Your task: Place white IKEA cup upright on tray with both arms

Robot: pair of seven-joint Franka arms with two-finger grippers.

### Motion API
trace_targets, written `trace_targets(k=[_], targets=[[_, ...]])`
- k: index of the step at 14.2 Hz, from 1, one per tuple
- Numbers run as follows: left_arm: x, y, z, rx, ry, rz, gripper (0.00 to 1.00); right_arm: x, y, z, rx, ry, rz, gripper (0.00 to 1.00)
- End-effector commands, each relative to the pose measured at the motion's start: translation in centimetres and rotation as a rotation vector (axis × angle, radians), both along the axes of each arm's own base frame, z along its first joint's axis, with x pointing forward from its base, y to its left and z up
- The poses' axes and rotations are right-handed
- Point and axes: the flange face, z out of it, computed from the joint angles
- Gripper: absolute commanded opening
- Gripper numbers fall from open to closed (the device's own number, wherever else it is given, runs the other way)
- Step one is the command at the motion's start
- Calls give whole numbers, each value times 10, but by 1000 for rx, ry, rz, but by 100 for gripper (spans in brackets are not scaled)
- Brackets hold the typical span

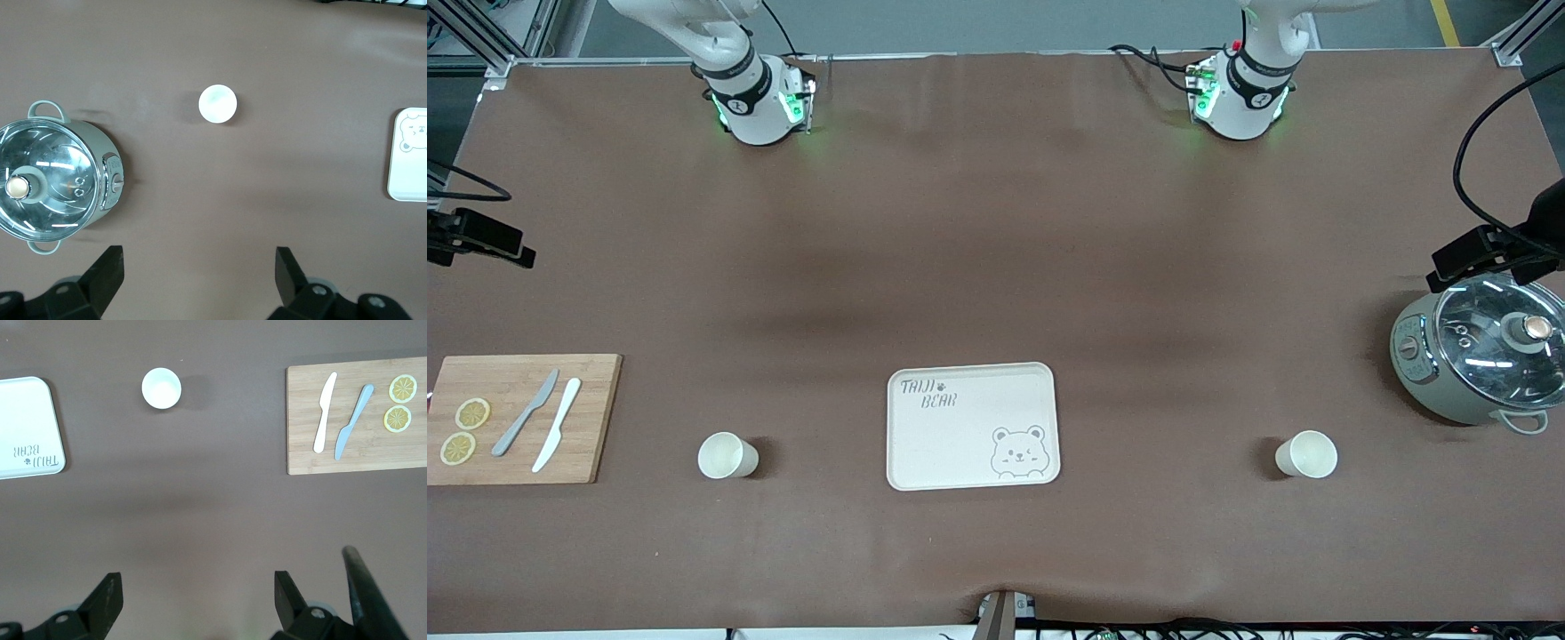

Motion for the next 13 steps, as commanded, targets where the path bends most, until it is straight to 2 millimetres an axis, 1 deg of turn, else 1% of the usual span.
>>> trace_targets(k=[1,6,7,8,9,11,12,13], targets=[[-3,5,7,-1,0,-50,100,-4,1,1,-18,-2,-7,100],[-4,10,10,0,-7,-55,100,-2,3,0,-17,-10,-6,100],[-4,12,8,5,-6,-48,100,1,3,-3,-10,-14,-6,100],[-3,11,3,5,6,-50,100,3,5,-5,-9,-15,-3,100],[-3,11,-3,6,17,-50,100,7,6,-11,-6,-8,-1,100],[0,12,-10,4,29,-52,100,19,7,-30,1,4,-1,100],[4,12,-19,4,46,-52,100,26,9,-42,0,12,2,100],[11,13,-34,4,68,-53,100,32,11,-50,0,16,5,100]])
